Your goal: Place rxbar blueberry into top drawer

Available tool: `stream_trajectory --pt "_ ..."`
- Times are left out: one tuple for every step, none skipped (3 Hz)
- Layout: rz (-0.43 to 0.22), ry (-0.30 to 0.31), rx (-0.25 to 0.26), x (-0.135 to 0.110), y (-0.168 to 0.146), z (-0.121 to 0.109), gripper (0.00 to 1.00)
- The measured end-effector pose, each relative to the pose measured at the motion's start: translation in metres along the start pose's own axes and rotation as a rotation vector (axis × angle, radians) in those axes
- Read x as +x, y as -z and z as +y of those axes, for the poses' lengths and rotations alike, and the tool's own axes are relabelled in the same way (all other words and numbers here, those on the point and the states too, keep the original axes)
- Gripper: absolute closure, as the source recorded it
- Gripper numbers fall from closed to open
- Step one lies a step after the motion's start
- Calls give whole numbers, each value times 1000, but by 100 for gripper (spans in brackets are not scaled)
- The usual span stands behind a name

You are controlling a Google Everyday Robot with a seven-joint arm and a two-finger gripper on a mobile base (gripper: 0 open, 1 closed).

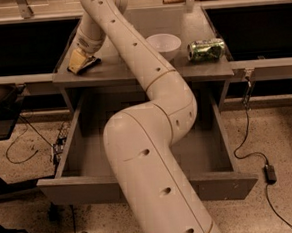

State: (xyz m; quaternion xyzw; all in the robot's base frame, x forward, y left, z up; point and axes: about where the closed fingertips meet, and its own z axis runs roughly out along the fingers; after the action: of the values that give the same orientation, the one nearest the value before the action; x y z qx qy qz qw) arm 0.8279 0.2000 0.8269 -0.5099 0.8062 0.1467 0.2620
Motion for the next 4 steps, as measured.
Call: stream_trajectory --pt "-25 -4 5 -4 8 -1 100" --pt "-53 -2 5 -7 19 5 100" --pt "-92 15 -15 -2 35 27 100" --pt "-127 34 -42 12 49 52 100"
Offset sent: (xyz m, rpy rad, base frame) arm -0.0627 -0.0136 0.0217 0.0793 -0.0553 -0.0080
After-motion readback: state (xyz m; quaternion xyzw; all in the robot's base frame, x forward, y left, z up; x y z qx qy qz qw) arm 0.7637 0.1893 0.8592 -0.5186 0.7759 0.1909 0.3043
